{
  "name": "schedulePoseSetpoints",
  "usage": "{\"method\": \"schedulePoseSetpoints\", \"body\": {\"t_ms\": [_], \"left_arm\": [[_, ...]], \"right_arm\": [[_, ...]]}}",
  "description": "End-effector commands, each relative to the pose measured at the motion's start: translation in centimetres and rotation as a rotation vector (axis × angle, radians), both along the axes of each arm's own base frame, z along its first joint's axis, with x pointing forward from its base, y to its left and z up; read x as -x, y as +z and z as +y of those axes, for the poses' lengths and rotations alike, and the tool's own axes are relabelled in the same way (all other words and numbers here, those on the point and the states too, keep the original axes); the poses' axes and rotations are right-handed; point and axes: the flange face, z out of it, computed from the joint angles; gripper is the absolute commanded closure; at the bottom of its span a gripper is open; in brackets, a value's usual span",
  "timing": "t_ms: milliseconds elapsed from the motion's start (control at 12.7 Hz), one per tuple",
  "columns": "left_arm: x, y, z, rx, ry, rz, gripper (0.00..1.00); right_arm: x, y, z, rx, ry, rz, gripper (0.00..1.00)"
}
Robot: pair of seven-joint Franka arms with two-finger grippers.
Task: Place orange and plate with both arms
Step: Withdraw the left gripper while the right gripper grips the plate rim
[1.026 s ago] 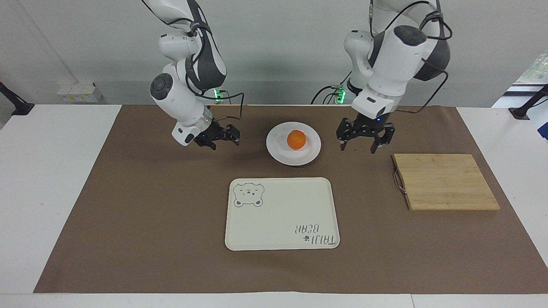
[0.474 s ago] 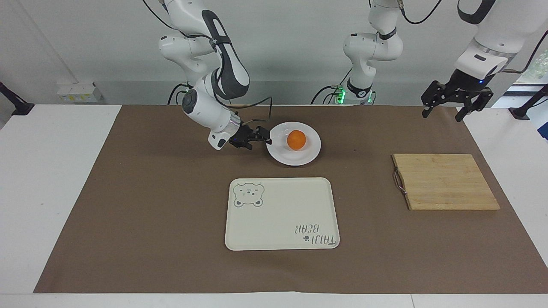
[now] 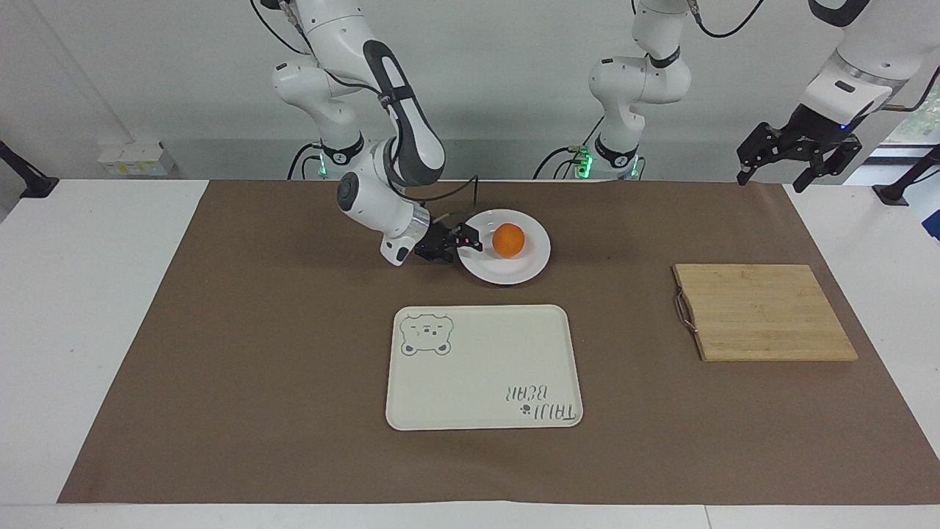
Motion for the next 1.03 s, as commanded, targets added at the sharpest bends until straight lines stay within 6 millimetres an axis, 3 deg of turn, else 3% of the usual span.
{"method": "schedulePoseSetpoints", "body": {"t_ms": [0, 158, 237, 553, 947], "left_arm": [[1.2, 1.6, 0.6, -0.049, -0.012, 0.008, 0.00], [1.6, 1.9, 0.8, -0.047, -0.009, 0.004, 0.00], [1.8, 1.8, 0.9, -0.047, -0.005, 0.009, 0.00], [2.1, 1.6, 1.0, -0.043, 0.000, 0.029, 0.00], [2.0, 1.6, 0.8, -0.043, -0.003, 0.027, 0.00]], "right_arm": [[0.8, -0.9, 0.3, -0.009, -0.018, -0.006, 0.32], [1.2, -0.9, 0.7, -0.036, -0.064, 0.014, 0.83], [1.3, -0.9, 0.6, -0.034, -0.079, 0.025, 1.00], [1.7, -1.0, 1.4, -0.021, -0.104, 0.045, 1.00], [0.4, -0.6, -0.5, -0.095, -0.061, 0.017, 1.00]]}}
